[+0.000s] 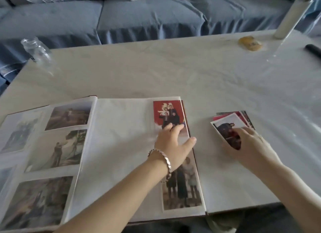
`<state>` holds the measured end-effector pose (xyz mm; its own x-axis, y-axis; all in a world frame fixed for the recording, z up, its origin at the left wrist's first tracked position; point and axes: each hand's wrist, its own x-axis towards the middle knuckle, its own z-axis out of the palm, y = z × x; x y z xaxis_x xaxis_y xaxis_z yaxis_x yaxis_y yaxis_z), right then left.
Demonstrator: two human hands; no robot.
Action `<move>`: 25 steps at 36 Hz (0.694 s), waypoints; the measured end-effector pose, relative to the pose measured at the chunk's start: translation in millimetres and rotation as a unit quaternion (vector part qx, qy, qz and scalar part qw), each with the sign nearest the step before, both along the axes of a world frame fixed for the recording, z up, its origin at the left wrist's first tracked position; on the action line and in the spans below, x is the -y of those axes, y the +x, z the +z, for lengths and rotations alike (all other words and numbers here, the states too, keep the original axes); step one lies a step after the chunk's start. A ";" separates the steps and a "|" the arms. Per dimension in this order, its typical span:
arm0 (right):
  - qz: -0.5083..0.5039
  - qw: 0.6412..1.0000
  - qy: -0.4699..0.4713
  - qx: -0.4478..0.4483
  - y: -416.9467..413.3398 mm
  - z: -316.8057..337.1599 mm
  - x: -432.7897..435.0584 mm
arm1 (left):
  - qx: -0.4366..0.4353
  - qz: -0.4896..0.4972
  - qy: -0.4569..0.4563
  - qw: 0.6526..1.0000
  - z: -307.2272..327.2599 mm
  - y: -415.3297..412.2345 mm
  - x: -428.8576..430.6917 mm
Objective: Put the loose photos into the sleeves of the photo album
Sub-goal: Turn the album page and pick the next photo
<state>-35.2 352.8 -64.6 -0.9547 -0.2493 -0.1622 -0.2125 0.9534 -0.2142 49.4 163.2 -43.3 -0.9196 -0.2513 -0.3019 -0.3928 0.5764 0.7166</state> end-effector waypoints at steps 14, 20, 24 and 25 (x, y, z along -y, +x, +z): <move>0.024 1.000 0.005 -0.019 -1.0 12.3 -1.0 | 0.010 0.043 0.018 0.999 -4.2 9.9 18.8; 0.115 0.932 -0.107 -0.326 9.0 13.8 7.9 | -0.017 0.148 0.228 0.962 6.3 2.9 19.9; 0.208 0.880 -0.193 -0.381 15.0 20.2 19.2 | 0.034 0.193 0.396 0.897 16.2 -0.2 16.7; 0.238 0.869 -0.206 -0.382 17.3 21.1 21.6 | 0.045 0.195 0.421 0.885 17.4 -0.3 16.4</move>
<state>-17.8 331.2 -43.5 -0.5178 -0.5318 0.6701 -0.7914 0.5952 -0.1391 49.1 146.8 -25.9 -0.7750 -0.1949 -0.6012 -0.5220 -0.3390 0.7827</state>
